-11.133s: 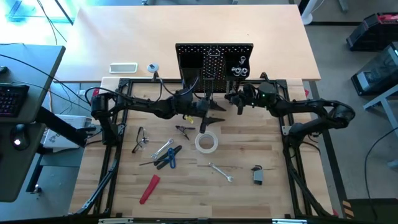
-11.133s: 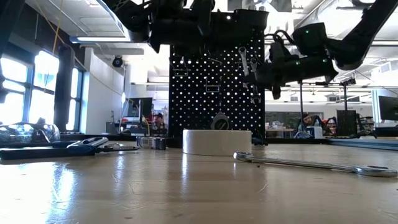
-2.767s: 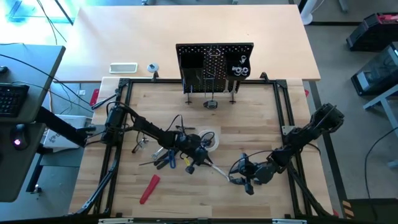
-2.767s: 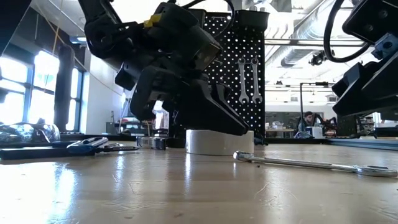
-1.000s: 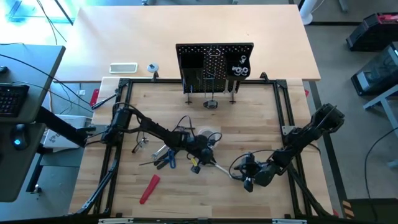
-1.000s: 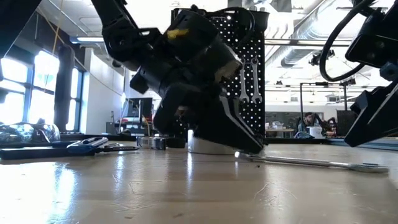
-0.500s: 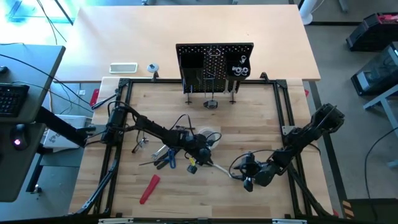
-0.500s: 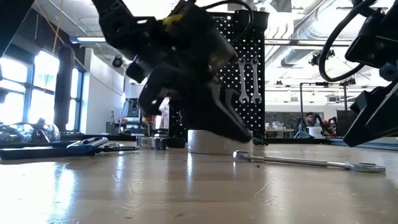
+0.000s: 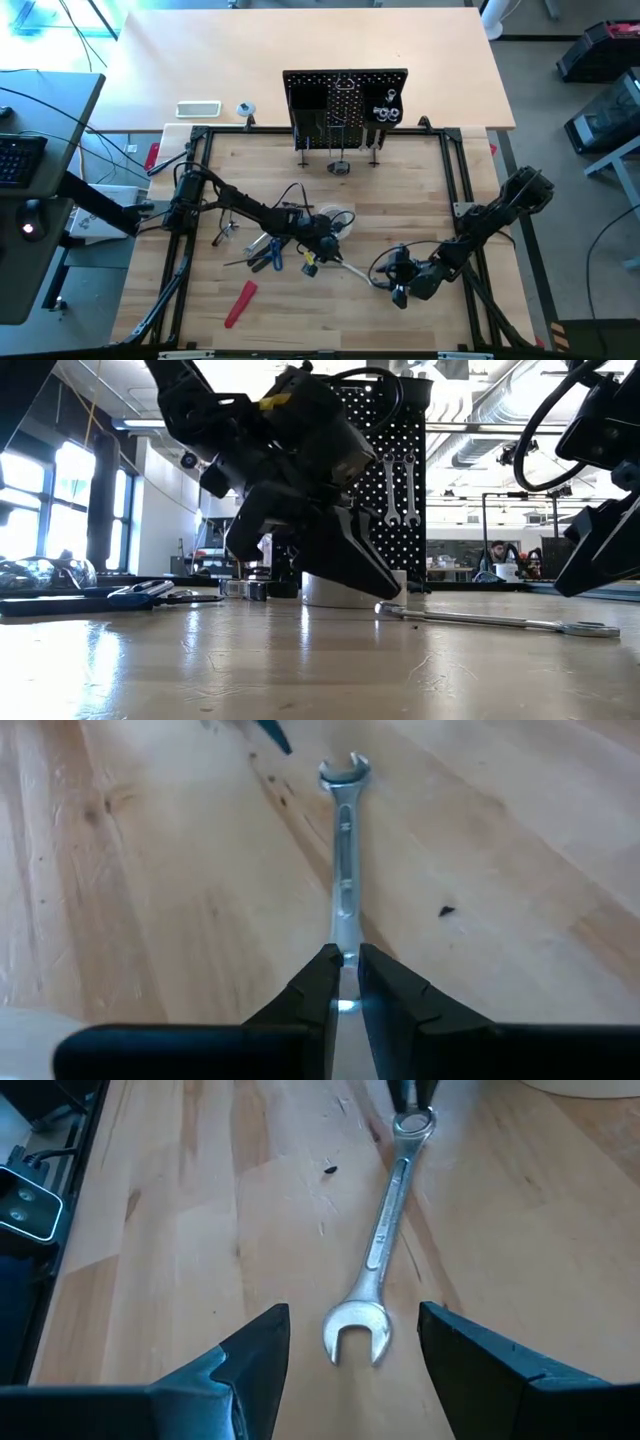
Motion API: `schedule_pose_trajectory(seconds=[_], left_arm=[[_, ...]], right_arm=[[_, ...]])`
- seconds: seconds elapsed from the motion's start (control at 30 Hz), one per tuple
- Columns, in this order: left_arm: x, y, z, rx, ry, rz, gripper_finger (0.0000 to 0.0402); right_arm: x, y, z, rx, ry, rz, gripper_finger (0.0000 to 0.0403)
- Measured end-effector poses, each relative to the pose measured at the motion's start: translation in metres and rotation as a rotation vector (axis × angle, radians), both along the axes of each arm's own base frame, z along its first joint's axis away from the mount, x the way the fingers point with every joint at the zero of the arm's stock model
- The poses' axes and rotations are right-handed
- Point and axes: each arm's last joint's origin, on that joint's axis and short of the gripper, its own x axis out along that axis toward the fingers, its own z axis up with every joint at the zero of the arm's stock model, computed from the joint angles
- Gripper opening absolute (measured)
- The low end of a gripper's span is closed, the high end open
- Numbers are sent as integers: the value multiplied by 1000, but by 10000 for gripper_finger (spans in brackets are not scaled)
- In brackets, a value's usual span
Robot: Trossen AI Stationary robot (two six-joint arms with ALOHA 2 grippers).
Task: Hang tools onto peg board
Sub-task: Hang the silver wrench on the peg board
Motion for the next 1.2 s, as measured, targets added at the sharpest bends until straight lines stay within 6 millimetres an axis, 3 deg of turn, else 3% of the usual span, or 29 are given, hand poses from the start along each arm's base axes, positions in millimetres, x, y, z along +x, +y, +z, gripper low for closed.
schedule_pose_trajectory(seconds=[0.5,1.2], left_arm=[[2,2,-18,22,27,17,35],[-1,2,-18,-3,73,-1,35]], right_arm=[[1,1,2,-3,-24,16,217],[1,0,1,-17,-15,-2,217]])
